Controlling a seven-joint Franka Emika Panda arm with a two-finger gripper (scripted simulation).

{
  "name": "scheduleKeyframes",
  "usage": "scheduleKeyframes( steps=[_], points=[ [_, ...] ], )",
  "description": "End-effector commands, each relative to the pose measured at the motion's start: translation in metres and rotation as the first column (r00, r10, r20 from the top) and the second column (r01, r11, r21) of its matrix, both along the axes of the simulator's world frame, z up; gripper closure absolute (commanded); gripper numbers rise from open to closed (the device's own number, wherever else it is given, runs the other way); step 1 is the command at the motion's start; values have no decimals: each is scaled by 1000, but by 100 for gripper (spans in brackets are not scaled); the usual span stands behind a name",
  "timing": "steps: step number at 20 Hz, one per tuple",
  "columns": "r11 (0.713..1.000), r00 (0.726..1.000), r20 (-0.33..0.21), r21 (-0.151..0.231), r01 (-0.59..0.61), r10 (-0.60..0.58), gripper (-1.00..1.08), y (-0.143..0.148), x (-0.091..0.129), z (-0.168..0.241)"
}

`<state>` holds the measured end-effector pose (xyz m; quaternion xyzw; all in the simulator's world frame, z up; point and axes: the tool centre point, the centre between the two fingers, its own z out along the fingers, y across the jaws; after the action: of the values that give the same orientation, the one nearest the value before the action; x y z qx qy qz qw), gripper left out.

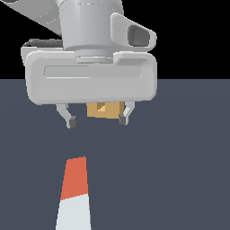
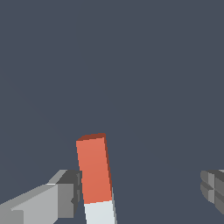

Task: Insert the peg into the horizontal hole in a box.

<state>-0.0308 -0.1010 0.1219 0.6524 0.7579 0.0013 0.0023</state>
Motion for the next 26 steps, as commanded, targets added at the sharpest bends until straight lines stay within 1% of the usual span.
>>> scheduleKeyframes(
  steps=[1, 8, 14, 19, 26],
  points=[
    [1000, 1000, -1, 0, -24, 24, -92, -23, -5, -10],
    [997, 997, -3, 0, -82, 82, -92, -81, -13, -34],
    [993, 993, -4, 1, -114, 114, -92, -113, -14, -47],
    [992, 992, -5, 1, -128, 128, -92, -127, -14, -52],
    [992, 992, -6, 1, -127, 127, -92, -129, -14, -54]
  ],
)
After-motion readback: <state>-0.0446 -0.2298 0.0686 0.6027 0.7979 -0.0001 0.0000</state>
